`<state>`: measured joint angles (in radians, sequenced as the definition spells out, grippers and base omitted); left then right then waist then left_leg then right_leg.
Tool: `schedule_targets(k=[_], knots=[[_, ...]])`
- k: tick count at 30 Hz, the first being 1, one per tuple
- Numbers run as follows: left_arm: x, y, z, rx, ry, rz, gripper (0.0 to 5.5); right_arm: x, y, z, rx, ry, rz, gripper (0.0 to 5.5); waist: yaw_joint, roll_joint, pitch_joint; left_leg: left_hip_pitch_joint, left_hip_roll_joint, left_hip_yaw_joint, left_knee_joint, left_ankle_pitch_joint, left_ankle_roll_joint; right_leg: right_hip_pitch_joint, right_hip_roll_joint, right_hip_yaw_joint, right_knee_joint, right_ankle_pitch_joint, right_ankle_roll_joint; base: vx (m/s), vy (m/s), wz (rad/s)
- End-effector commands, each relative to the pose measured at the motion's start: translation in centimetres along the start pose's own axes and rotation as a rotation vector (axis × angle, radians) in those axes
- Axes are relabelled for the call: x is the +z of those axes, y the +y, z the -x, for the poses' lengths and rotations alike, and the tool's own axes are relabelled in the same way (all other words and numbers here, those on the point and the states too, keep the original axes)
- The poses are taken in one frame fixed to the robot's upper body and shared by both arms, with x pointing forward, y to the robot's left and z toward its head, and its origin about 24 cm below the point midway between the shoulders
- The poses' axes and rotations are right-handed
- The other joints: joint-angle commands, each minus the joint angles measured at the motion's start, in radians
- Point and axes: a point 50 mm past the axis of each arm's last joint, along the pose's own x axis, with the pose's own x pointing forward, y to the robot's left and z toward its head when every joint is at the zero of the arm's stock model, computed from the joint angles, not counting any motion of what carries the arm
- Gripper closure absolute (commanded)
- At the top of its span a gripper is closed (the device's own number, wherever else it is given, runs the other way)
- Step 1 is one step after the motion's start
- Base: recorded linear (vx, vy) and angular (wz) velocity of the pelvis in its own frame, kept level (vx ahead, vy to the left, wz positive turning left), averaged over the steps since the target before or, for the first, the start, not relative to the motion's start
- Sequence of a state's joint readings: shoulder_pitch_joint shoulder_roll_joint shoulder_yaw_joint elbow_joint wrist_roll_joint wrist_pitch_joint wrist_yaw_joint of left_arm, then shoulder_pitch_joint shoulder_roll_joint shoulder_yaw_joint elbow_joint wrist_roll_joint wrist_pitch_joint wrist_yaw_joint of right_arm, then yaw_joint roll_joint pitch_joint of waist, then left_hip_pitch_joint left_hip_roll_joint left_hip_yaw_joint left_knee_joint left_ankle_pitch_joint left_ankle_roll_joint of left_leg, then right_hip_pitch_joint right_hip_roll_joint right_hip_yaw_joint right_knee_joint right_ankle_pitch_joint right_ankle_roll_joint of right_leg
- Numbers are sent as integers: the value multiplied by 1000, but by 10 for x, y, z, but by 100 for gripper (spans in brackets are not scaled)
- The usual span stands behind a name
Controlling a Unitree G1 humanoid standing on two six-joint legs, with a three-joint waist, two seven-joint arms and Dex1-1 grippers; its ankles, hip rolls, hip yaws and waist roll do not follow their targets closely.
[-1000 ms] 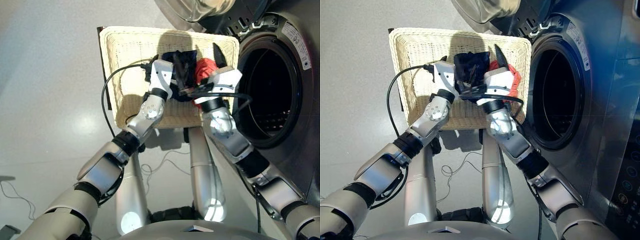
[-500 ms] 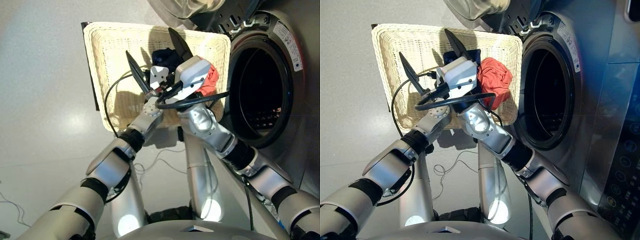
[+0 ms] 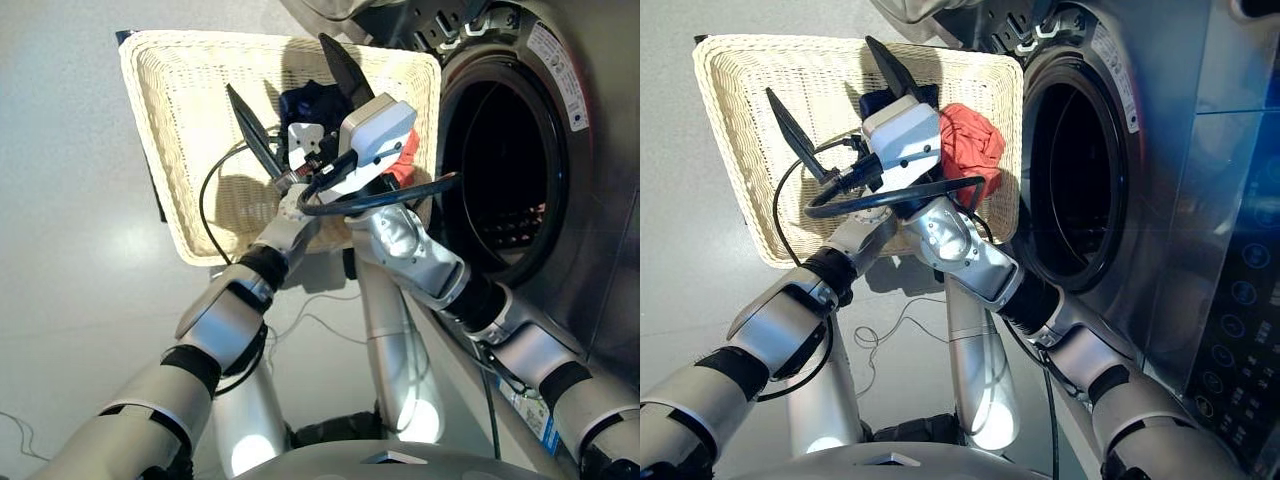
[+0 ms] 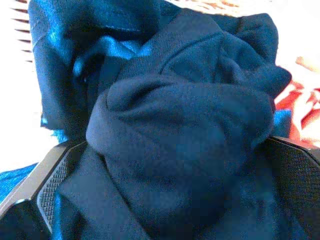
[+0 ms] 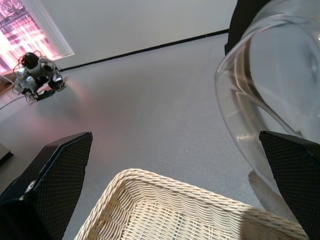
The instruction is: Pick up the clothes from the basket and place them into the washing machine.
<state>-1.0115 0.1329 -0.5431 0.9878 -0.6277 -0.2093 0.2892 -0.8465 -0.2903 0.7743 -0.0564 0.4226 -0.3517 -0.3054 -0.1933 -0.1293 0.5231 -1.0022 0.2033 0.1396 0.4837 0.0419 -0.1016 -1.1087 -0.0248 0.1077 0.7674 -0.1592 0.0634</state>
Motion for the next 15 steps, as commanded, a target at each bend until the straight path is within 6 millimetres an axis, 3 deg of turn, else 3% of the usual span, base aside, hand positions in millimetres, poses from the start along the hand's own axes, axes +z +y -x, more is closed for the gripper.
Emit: schedule_targets(k=[1, 2, 3, 15], knots=[[-11, -26, 2, -15, 79, 37, 550, 40, 26, -13, 78, -196, -140, 0, -14, -31, -3, -15, 12, -28, 258, -218, -10, 8, 9, -36, -67, 86, 18, -110, 2, -35], [-9, -25, 0, -5, 76, 18, 550, 40, 24, -13, 75, -198, -131, 0, -20, -33, -3, -34, 11, -22, 244, -181, -4, -8, 6, -33, -85, 123, 16, 0, 0, 0], [-11, -25, 1, -4, 84, 20, 550, 39, 24, -12, 72, -192, -135, 0, -16, -29, -3, -14, 14, -27, 258, -220, -11, 9, 8, -37, -67, 85, 19, 0, 0, 0], [-6, -26, 0, 6, 51, -3, 550, 30, 3, -2, 3, -146, -80, 0, -12, -10, -3, 13, -6, -18, 218, -203, -6, 39, -9, -42, -104, 113, 23, -1, 5, 1]])
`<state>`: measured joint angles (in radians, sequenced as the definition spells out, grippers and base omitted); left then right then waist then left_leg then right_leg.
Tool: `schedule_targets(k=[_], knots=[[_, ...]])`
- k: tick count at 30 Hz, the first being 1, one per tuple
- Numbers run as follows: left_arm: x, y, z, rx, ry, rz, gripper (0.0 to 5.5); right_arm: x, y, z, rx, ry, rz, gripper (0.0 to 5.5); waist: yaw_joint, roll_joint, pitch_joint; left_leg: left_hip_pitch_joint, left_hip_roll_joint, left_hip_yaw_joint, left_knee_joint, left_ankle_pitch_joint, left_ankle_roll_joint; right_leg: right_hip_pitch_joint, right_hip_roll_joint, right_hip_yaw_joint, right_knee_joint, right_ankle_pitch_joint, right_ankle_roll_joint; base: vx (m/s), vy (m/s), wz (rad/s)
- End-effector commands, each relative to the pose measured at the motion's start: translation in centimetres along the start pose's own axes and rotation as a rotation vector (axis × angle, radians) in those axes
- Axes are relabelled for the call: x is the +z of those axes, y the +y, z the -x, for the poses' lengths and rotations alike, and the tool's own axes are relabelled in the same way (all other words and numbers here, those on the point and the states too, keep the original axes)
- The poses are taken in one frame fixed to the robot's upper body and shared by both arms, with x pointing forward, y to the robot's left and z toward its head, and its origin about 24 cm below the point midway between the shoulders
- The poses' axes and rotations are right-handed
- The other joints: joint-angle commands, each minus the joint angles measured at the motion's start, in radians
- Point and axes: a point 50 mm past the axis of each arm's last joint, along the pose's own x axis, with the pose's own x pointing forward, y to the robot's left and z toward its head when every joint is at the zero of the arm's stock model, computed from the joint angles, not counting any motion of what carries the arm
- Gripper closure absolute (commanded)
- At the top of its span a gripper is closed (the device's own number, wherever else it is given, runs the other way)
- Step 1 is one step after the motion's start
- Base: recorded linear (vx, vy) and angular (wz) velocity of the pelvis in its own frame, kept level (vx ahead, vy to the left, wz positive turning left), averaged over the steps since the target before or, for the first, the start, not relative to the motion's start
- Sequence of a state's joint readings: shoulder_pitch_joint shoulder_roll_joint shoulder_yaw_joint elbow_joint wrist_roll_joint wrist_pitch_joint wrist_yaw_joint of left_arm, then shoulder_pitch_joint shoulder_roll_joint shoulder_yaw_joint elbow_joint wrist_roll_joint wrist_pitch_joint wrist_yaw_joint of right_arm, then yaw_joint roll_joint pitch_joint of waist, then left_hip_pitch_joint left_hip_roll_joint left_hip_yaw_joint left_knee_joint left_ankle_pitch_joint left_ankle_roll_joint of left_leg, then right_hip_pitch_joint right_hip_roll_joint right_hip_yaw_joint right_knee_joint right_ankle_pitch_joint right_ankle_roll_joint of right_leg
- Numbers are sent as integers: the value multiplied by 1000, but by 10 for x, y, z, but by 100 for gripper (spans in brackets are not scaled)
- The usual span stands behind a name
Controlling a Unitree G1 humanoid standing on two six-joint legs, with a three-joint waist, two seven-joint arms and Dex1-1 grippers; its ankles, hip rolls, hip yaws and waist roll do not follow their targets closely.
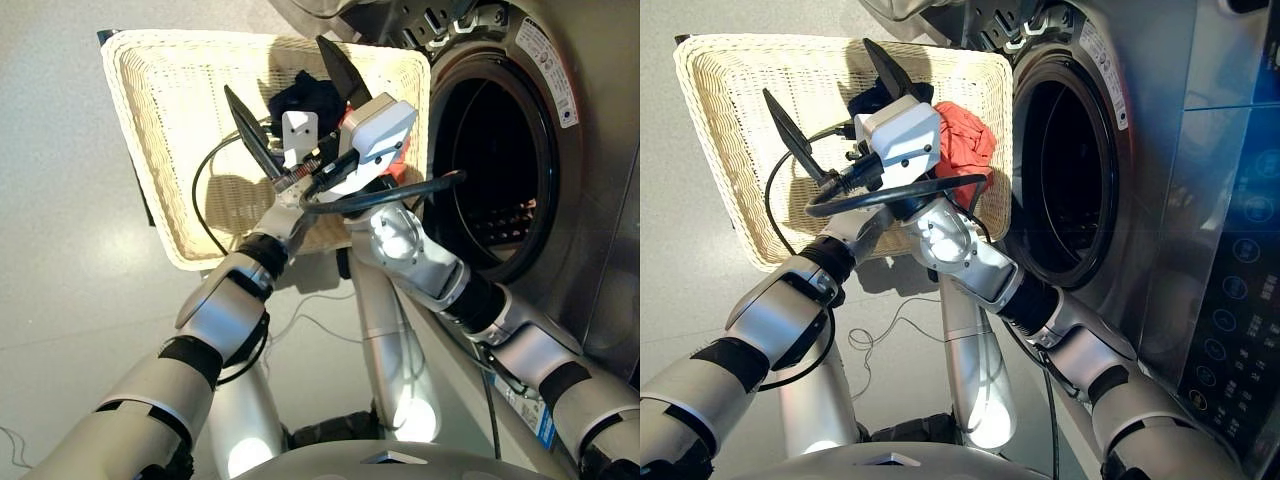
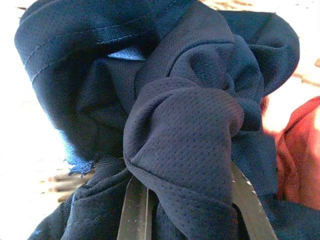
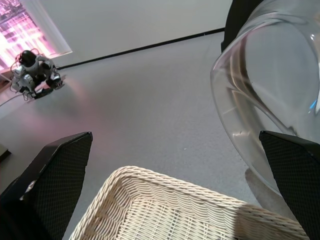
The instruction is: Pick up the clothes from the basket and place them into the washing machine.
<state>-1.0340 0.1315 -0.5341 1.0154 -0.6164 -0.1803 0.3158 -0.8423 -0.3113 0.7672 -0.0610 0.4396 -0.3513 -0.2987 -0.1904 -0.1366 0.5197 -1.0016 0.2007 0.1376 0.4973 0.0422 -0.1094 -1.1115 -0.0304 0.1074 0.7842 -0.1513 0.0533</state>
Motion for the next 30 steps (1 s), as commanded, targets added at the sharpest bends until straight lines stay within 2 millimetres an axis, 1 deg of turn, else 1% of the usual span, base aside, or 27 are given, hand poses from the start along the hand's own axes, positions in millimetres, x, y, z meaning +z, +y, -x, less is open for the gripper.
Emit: schedule_targets(k=[1, 2, 3, 4, 5, 6, 7, 8, 9, 10, 11, 13, 14, 15, 16, 18, 19, 20, 21, 22, 24, 26, 28, 29, 30], knots=[[-3, -30, 5, -40, 1, 11, 550, 29, 0, 0, -20, -144, -53, 0, -14, -1, 0, 8, -14, -8, 173, -161, 11, 38, -11, -39, -151, 147, 32, -97, 33, 43], [-4, -29, 6, -44, -7, 9, 550, 27, -6, 4, -43, -133, -32, 0, -12, 1, 0, 17, -18, -5, 161, -157, 11, 49, -14, -37, -163, 151, 34, -94, 51, 84], [-5, -28, 8, -45, -17, 5, 550, 26, -10, 6, -55, -124, -7, 0, -9, 1, 0, 27, -23, -5, 149, -153, 13, 59, -12, -35, -173, 155, 36, 0, 0, 0], [-5, -28, 8, -45, -17, 5, 550, 26, -10, 7, -55, -124, -7, 0, -9, 1, 0, 28, -23, -4, 148, -153, 13, 60, -12, -34, -174, 156, 36, 0, 0, 0], [-5, -27, 9, -45, -30, -4, 550, 24, -15, 10, -73, -110, 17, 0, -6, 3, 0, 42, -28, -2, 131, -149, 14, 72, -15, -33, -189, 160, 37, 0, 0, 0], [-6, -25, 13, -50, -55, -10, 550, 21, -26, 17, -119, -91, 64, 0, -1, 10, 0, 64, -39, 2, 105, -141, 15, 93, -21, -32, -209, 167, 41, 0, 0, 0], [-8, -25, 15, -51, -64, -11, 550, 21, -29, 20, -128, -85, 84, 0, 2, 13, 0, 72, -43, 5, 94, -137, 16, 101, -26, -34, -218, 169, 42, 38, 57, 9], [-7, -25, 22, -73, -111, -2, 550, 19, -43, 30, -195, -72, 141, 0, 10, 29, 0, 98, -56, 9, 58, -126, 19, 128, -38, -33, -245, 178, 47, 43, 58, 48], [-8, -24, 28, -85, -143, -9, 550, 19, -50, 36, -227, -62, 179, 0, 16, 38, 0, 115, -63, 11, 36, -118, 20, 147, -43, -33, -267, 182, 49, 61, 72, 61], [-6, -20, 35, -99, -192, -11, 550, 17, -60, 43, -271, -46, 228, 0, 25, 50, 0, 144, -74, 12, -1, -108, 21, 174, -51, -35, -300, 192, 55, 62, 59, 44], [-9, -18, 41, -99, -208, -7, 550, 17, -64, 46, -289, -38, 258, 0, 29, 56, 0, 164, -81, 16, -24, -101, 23, 192, -56, -39, -320, 197, 58, 59, 57, 61], [-11, -11, 53, -116, -252, -5, 550, 13, -75, 57, -357, -15, 279, 0, 40, 66, 0, 214, -97, 21, -73, -88, 25, 238, -65, -39, -366, 216, 70, 28, 27, 33], [-11, -11, 53, -116, -251, -6, 550, 13, -75, 57, -358, -14, 278, 0, 40, 65, 0, 217, -97, 21, -76, -87, 25, 241, -65, -39, -368, 217, 70, 69, 61, 38], [-12, -3, 63, -119, -289, 3, 550, 13, -82, 65, -399, -3, 293, 0, 51, 75, 0, 272, -113, 27, -130, -78, 30, 291, -74, -37, -416, 232, 82, 79, 61, -7], [-12, 2, 70, -128, -311, 0, 550, 12, -86, 71, -418, 8, 305, 0, 57, 81, 0, 305, -123, 30, -159, -69, 31, 322, -81, -37, -445, 243, 90, 106, 75, -5], [-8, 10, 81, -141, -357, 12, 550, 11, -91, 80, -440, 27, 316, 0, 69, 89, 0, 355, -140, 29, -194, -61, 33, 371, -90, -40, -480, 255, 96, 85, 41, -10], [-3, 17, 87, -146, -392, 19, 550, 10, -94, 87, -455, 45, 315, 0, 78, 95, 0, 389, -149, 27, -220, -55, 33, 407, -98, -45, -502, 260, 101, 83, 34, 16], [-1, 19, 92, -158, -408, 25, 550, 9, -95, 91, -458, 59, 317, 0, 81, 98, 0, 413, -154, 27, -235, -52, 34, 431, -102, -45, -515, 265, 102, 61, 24, 67], [-1, 19, 93, -158, -407, 25, 550, 9, -94, 91, -458, 60, 316, 0, 81, 98, 0, 416, -154, 27, -236, -52, 34, 433, -103, -46, -517, 265, 102, 74, 12, 108], [8, 24, 100, -183, -464, 43, 550, 7, -96, 98, -457, 90, 321, 0, 91, 101, 0, 464, -165, 23, -268, -45, 32, 486, -115, -54, -551, 276, 108, 68, 8, 129], [19, 26, 107, -219, -525, 48, 550, 4, -99, 105, -460, 118, 319, 0, 100, 105, 0, 516, -174, 19, -307, -35, 30, 540, -125, -65, -587, 283, 112, 81, 13, 120], [28, 27, 114, -257, -571, 57, 550, 1, -99, 111, -461, 144, 298, 0, 108, 106, 0, 567, -181, 17, -348, -21, 27, 591, -131, -75, -617, 292, 117, 33, 9, 68], [42, 27, 121, -307, -638, 63, 550, -3, -97, 117, -444, 181, 266, 0, 117, 107, -6, 619, -183, 18, -399, -2, 22, 637, -142, -90, -649, 300, 126, 70, 20, 95], [45, 27, 123, -324, -654, 66, 550, -6, -95, 120, -435, 203, 256, 0, 117, 107, -17, 629, -185, 20, -417, 10, 20, 647, -147, -93, -663, 310, 130, 64, 11, 9], [45, 27, 123, -324, -653, 66, 550, -6, -95, 120, -434, 203, 255, 0, 117, 107, -17, 633, -185, 20, -421, 12, 20, 650, -147, -93, -666, 311, 130, 69, 21, -15]])
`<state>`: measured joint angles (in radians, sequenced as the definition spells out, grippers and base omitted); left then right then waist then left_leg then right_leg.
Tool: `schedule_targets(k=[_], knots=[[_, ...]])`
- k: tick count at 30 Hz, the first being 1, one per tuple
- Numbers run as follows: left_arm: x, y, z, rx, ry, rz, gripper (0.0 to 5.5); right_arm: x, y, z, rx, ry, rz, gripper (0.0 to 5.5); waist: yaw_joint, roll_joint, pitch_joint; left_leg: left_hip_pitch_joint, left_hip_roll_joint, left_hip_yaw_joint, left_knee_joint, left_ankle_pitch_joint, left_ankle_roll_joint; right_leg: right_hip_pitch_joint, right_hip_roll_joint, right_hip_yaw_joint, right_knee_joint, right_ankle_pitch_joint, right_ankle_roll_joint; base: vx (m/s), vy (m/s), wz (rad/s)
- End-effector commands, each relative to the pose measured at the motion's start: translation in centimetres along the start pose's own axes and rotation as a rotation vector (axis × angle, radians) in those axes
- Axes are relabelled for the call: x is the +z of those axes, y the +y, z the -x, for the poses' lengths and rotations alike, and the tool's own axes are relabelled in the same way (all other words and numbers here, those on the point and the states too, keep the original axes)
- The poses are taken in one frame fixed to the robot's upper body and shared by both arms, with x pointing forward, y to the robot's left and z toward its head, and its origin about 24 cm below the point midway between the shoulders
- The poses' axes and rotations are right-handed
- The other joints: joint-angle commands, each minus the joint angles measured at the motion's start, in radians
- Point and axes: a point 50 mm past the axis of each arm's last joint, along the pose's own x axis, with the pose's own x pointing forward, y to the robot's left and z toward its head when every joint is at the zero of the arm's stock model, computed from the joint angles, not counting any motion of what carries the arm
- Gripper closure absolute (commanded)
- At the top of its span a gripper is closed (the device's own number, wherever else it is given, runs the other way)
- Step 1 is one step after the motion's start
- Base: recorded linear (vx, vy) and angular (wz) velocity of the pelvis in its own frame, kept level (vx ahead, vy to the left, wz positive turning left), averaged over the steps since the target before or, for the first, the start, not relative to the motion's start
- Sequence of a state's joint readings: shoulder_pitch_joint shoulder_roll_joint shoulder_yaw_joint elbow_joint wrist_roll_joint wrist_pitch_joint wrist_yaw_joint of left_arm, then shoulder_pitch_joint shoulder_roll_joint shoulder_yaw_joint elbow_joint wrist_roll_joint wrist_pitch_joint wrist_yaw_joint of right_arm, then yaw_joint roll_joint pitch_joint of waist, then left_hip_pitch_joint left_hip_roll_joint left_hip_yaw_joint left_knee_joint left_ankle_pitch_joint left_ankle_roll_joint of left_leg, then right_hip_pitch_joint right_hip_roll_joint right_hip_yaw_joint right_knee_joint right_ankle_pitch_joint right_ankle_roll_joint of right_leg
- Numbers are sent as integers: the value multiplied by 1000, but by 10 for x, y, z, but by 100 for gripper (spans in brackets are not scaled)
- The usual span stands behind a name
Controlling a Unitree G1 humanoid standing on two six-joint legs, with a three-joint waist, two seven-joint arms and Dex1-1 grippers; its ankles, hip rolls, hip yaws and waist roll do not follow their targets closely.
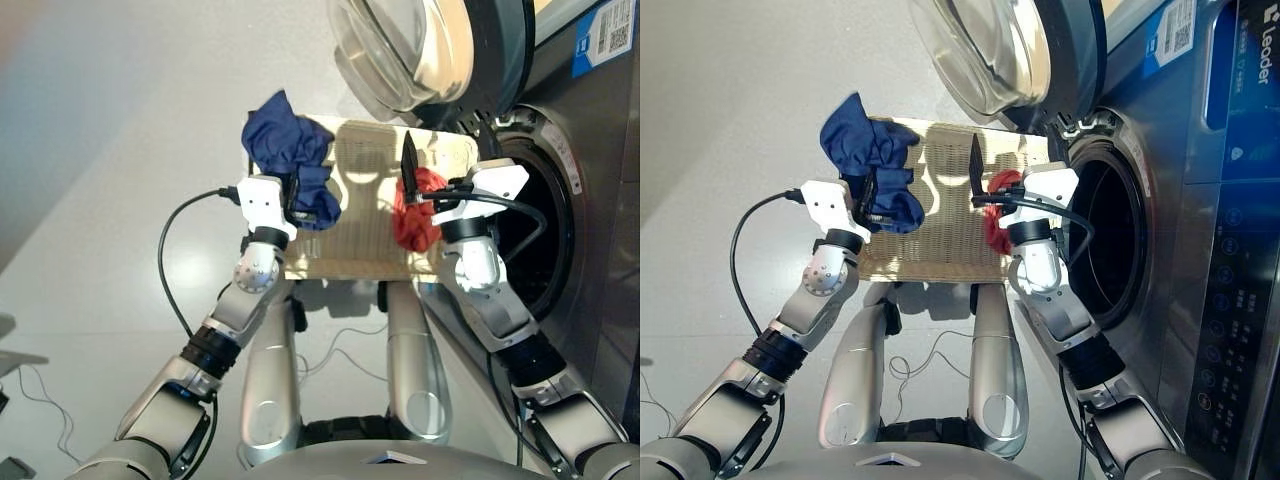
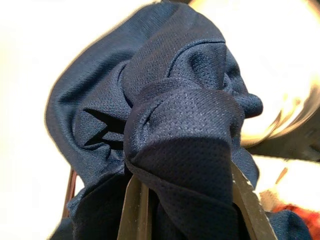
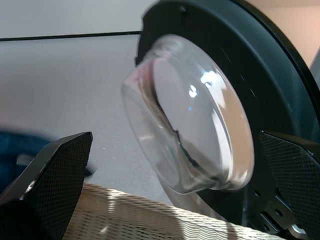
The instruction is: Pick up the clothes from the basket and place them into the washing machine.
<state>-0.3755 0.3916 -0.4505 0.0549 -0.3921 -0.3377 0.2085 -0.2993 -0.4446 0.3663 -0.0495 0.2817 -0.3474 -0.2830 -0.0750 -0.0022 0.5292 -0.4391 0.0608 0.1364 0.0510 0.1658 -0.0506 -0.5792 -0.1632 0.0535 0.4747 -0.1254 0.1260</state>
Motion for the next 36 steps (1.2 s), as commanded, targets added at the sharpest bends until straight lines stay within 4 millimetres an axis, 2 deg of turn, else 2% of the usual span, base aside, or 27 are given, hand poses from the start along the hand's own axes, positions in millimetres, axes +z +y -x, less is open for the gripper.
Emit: schedule_targets(k=[1, 5, 8, 9, 11, 13, 19, 23, 28, 36], knots=[[55, -11, -6, -158, -289, 33, 550, 17, 0, 0, 76, -75, -37, 0, 6, -26, -50, 99, -44, 22, -16, -98, -44, 143, -20, -48, -380, 293, 63, 81, 19, 12], [67, -12, -1, -263, -325, 61, 550, 15, 4, 6, 242, -26, 23, 0, 20, -22, -88, 160, -42, 15, -87, -72, -52, 183, -25, -60, -405, 295, 65, 74, 11, 63], [67, -12, 5, -339, -303, 83, 550, 18, 10, 1, 429, -14, 130, 0, 30, -24, -105, 188, -40, 12, -109, -65, -56, 202, -24, -61, -408, 290, 63, 0, 0, 0], [67, -12, 6, -338, -303, 84, 550, 18, 10, 1, 431, -13, 130, 0, 29, -23, -104, 191, -39, 12, -110, -65, -56, 204, -23, -61, -408, 289, 63, 57, 14, 86], [67, -14, 12, -394, -288, 94, 550, 26, 12, -9, 546, -32, 246, 0, 38, -20, -119, 209, -39, 13, -114, -68, -55, 214, -28, -60, -406, 285, 62, 29, 12, 30], [66, -18, 13, -427, -280, 96, 550, 32, 24, -21, 632, -60, 289, 0, 47, -17, -130, 217, -38, 13, -113, -71, -54, 216, -27, -54, -404, 284, 62, 0, 0, 0], [69, -23, 13, -491, -275, 102, 550, 48, 55, -42, 775, -127, 306, 0, 57, -5, -140, 220, -35, 17, -97, -78, -53, 216, -27, -45, -390, 275, 60, 0, 0, 0], [71, -28, 13, -521, -279, 94, 550, 55, 67, -51, 798, -156, 290, 0, 60, 2, -140, 219, -33, 14, -90, -79, -52, 217, -25, -43, -388, 269, 57, 0, 0, 0], [75, -34, 8, -537, -298, 79, 550, 58, 73, -57, 781, -179, 291, 0, 62, 10, -135, 211, -31, 6, -89, -72, -54, 217, -24, -46, -388, 265, 55, 0, 0, 0], [73, -41, 4, -548, -303, 53, 550, 54, 78, -55, 789, -173, 294, 0, 63, 11, -124, 207, -31, 1, -86, -69, -53, 217, -23, -47, -387, 263, 54, 0, 0, 0]])
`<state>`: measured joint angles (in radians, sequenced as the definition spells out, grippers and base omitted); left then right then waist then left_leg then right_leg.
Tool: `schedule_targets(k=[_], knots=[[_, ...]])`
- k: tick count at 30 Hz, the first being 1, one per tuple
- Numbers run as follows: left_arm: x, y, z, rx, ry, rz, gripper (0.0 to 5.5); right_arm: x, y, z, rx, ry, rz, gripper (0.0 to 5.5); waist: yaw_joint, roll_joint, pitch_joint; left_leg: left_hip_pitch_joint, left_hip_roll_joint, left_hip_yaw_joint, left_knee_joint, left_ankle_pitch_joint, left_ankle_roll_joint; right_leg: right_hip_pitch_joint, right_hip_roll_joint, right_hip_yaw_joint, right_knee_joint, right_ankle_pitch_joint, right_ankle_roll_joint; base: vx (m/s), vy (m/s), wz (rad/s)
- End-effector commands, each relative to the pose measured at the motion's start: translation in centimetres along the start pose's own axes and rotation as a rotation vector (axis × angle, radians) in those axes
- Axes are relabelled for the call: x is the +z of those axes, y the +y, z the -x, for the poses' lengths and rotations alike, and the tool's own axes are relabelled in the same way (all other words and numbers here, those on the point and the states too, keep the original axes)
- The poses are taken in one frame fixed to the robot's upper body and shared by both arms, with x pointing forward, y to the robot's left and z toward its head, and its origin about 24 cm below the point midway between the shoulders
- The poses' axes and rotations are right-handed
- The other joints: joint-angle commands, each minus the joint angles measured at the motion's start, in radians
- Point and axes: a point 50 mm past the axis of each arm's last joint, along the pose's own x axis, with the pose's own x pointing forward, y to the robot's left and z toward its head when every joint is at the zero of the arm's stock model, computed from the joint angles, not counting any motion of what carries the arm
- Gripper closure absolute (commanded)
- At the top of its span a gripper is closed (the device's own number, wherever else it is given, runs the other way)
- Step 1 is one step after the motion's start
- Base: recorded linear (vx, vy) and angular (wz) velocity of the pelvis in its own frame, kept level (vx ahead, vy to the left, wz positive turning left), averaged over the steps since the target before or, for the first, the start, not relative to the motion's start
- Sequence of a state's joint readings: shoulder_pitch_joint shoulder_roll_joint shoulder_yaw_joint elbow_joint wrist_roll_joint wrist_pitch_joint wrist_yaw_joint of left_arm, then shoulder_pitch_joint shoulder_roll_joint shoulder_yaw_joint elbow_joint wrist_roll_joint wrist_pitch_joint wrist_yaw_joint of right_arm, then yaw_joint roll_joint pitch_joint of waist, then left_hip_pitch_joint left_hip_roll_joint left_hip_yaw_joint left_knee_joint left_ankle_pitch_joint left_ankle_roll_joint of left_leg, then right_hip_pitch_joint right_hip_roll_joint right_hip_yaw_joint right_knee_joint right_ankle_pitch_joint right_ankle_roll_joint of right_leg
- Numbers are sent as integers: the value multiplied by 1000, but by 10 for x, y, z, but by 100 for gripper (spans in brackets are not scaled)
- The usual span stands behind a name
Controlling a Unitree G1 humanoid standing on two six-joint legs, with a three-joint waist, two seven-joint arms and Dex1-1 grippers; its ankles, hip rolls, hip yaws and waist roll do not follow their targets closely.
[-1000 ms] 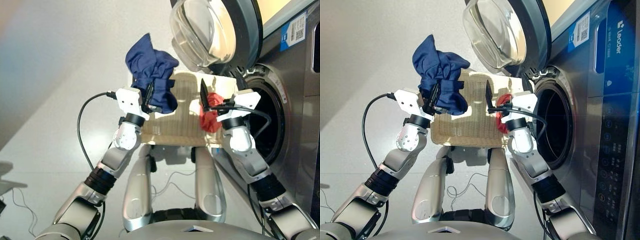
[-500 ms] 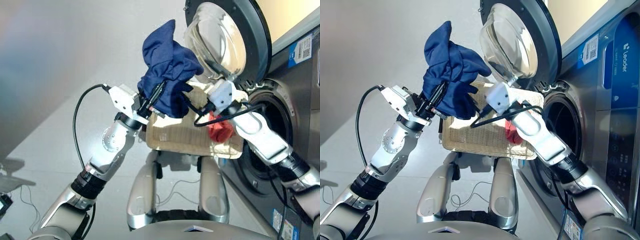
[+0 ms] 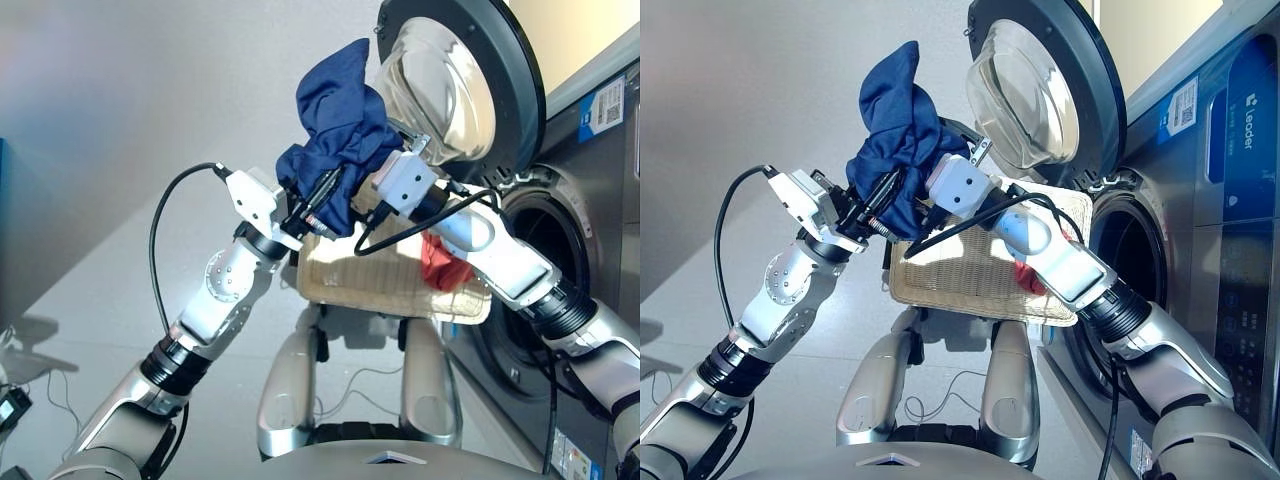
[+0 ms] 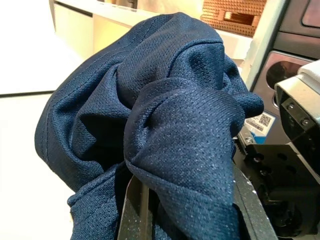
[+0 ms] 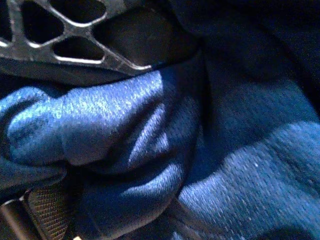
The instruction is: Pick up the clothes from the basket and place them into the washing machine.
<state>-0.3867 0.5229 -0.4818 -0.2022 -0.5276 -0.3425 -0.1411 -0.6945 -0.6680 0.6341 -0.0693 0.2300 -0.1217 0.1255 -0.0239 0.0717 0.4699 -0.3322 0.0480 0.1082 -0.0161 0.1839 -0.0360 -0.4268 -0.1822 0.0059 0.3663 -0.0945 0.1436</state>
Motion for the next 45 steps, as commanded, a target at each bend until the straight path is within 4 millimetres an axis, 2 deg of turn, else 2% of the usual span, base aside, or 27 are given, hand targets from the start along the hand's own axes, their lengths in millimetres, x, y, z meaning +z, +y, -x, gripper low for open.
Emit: schedule_targets(k=[1, 3, 4, 5, 15, 16, 17, 19, 20, 21, 25, 30, 33, 35, 36, 37, 39, 44, 45], knots=[[18, -16, -13, -92, -115, -33, 550, 35, 10, -23, 31, -189, 6, 0, 13, -63, -66, 100, -19, 28, -18, -88, -66, 63, -4, 2, -278, 232, 36, 0, 0, 0], [18, -15, -13, -88, -115, -38, 550, 37, 11, -23, 33, -201, 5, 0, 13, -64, -66, 99, -20, 28, -18, -89, -66, 62, -5, 4, -279, 232, 36, 0, 0, 0], [17, -15, -13, -87, -115, -41, 550, 38, 12, -22, 34, -206, -1, 308, 13, -64, -67, 99, -20, 29, -19, -88, -66, 62, -6, 5, -280, 233, 36, 0, 0, 0], [17, -15, -14, -87, -113, -46, 550, 37, 11, -22, 28, -206, -1, 550, 13, -65, -67, 98, -21, 30, -19, -88, -65, 61, -6, 6, -280, 234, 36, 0, 0, 0], [12, -13, -12, -58, -98, -41, 550, 38, 8, -14, -18, -220, 28, 550, 10, -58, -69, 97, -24, 31, -15, -86, -65, 60, -9, 7, -282, 236, 36, 0, 0, 0], [12, -13, -11, -53, -97, -42, 457, 39, 8, -13, -22, -224, 31, 550, 10, -58, -69, 96, -24, 31, -14, -85, -65, 60, -8, 8, -282, 236, 36, 0, 0, 0], [11, -12, -10, -46, -92, -50, 324, 39, 8, -12, -33, -229, 35, 550, 10, -57, -70, 97, -25, 31, -14, -85, -64, 61, -9, 6, -283, 236, 36, 0, 0, 0], [11, -12, -10, -43, -90, -52, 246, 39, 8, -12, -41, -231, 33, 550, 11, -57, -70, 96, -24, 31, -15, -85, -65, 61, -10, 5, -284, 237, 37, 0, 0, 0], [10, -11, -10, -35, -86, -54, 88, 39, 7, -10, -52, -236, 37, 550, 11, -56, -71, 96, -25, 32, -15, -84, -65, 61, -10, 3, -284, 237, 38, 0, 0, 0], [9, -11, -10, -33, -85, -56, 0, 39, 7, -10, -59, -237, 37, 550, 12, -55, -71, 96, -25, 32, -15, -84, -64, 61, -10, 2, -283, 237, 38, 0, 0, 0], [8, -11, -9, -18, -83, -61, 0, 38, 6, -7, -89, -244, 46, 550, 12, -54, -71, 95, -23, 32, -15, -83, -65, 60, -11, -2, -282, 237, 39, 0, 0, 0], [7, -10, -6, 24, -89, -78, 0, 25, 4, 0, -204, -220, -1, 550, 13, -47, -71, 95, -23, 29, -15, -83, -64, 60, -12, -5, -280, 235, 39, 0, 0, 0], [10, -6, -5, 97, -133, -102, 0, 0, 3, 11, -371, -143, -54, 550, 13, -39, -71, 92, -25, 25, -10, -85, -63, 65, -17, -8, -280, 233, 40, 0, 0, 0], [10, -1, -4, 173, -153, -89, 0, -23, 5, 20, -500, -63, -155, 550, 13, -35, -69, 88, -26, 23, -1, -89, -61, 63, -21, -10, -276, 232, 41, 0, 0, 0], [10, -2, -4, 173, -153, -89, 0, -24, 5, 20, -500, -64, -155, 550, 13, -36, -69, 88, -26, 23, 0, -89, -61, 63, -21, -10, -276, 231, 41, 0, 0, 0], [13, 3, -4, 220, -180, -82, 0, -39, 8, 31, -554, 5, -127, 550, 12, -35, -65, 86, -26, 21, 9, -94, -61, 63, -22, -11, -272, 228, 41, 0, 0, 0], [15, 2, -4, 244, -211, -65, 0, -56, 11, 40, -587, 78, -100, 550, 10, -35, -62, 81, -25, 19, 24, -101, -61, 65, -23, -12, -267, 224, 40, 0, 0, 0], [17, 3, -6, 295, -241, -21, 0, -103, 25, 71, -705, 314, -173, 550, 7, -41, -53, 58, -23, 15, 90, -130, -58, 68, -21, -11, -250, 214, 38, 0, 0, 0], [16, 3, -6, 295, -241, -21, 0, -103, 25, 71, -705, 313, -173, 550, 7, -41, -53, 58, -23, 15, 92, -132, -58, 68, -21, -11, -250, 214, 38, 0, 0, 0]])
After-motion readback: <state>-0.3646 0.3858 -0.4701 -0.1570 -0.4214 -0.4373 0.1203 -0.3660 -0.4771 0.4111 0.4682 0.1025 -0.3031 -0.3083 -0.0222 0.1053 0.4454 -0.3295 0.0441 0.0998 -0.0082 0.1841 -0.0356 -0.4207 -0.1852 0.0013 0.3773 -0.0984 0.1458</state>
